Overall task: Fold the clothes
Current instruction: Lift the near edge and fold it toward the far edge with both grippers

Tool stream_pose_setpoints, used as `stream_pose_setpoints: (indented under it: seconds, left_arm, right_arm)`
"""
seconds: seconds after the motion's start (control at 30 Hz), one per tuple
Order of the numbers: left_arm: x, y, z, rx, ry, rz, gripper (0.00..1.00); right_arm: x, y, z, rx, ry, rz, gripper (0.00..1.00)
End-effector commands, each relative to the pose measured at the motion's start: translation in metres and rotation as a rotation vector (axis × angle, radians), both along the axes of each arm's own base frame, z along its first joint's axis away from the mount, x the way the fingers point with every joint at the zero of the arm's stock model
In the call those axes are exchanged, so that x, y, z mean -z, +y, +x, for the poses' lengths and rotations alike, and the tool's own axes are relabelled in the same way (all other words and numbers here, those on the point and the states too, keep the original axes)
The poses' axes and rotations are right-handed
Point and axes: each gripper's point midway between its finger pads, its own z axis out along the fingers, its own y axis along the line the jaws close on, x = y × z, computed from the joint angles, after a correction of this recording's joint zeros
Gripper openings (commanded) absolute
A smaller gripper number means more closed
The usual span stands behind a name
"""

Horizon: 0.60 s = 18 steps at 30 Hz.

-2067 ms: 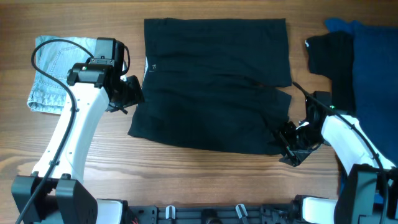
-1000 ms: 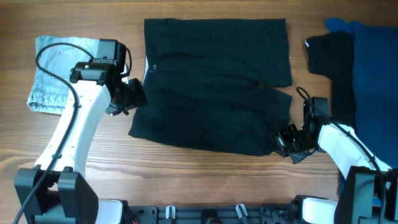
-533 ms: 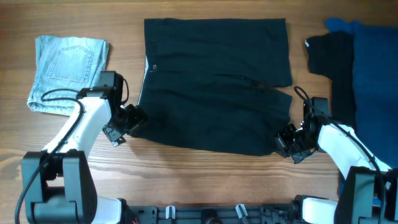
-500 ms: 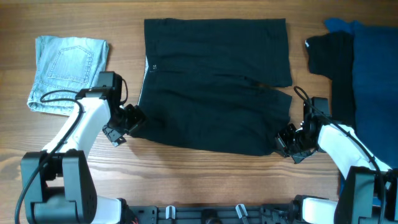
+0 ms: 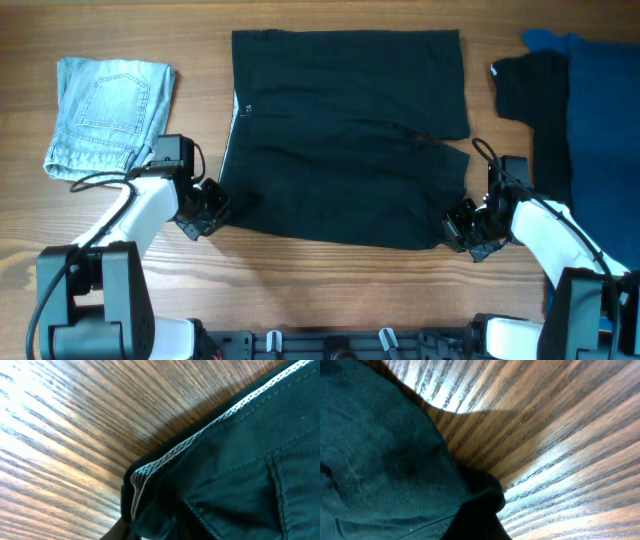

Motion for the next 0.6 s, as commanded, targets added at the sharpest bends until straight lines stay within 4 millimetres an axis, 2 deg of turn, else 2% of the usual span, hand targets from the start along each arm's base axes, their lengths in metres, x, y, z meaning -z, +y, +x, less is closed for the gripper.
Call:
stream_pose_setpoints:
  seconds: [0.0, 0.13, 0.33, 0.47, 0.57]
  left_arm:
    - [0.009, -0.001, -0.015, -0.009, 0.06, -0.008, 0.04]
    - [0.008, -0.002, -0.018, 0.039, 0.061, -0.011, 0.04]
    - [-0.007, -0.003, -0.024, 0.065, 0.044, -0.012, 0.04]
    - [-0.029, -0.001, -0.028, 0.092, 0.003, 0.048, 0.04]
    - [-0.057, -0.004, -0.032, 0.129, -0.039, 0.082, 0.04]
  right_arm:
    - [0.01, -0.016, -0.004, -0.042, 0.002, -0.101, 0.04]
    - [0.005, -0.017, -0.001, -0.112, -0.021, -0.104, 0.04]
    - [-0.029, -0.026, 0.014, -0.209, -0.015, -0.143, 0.04]
    - [-0.051, -0.03, 0.025, -0.272, -0.038, -0.163, 0.04]
    - [-0.068, -0.032, 0.036, -0.299, -0.067, -0.174, 0.04]
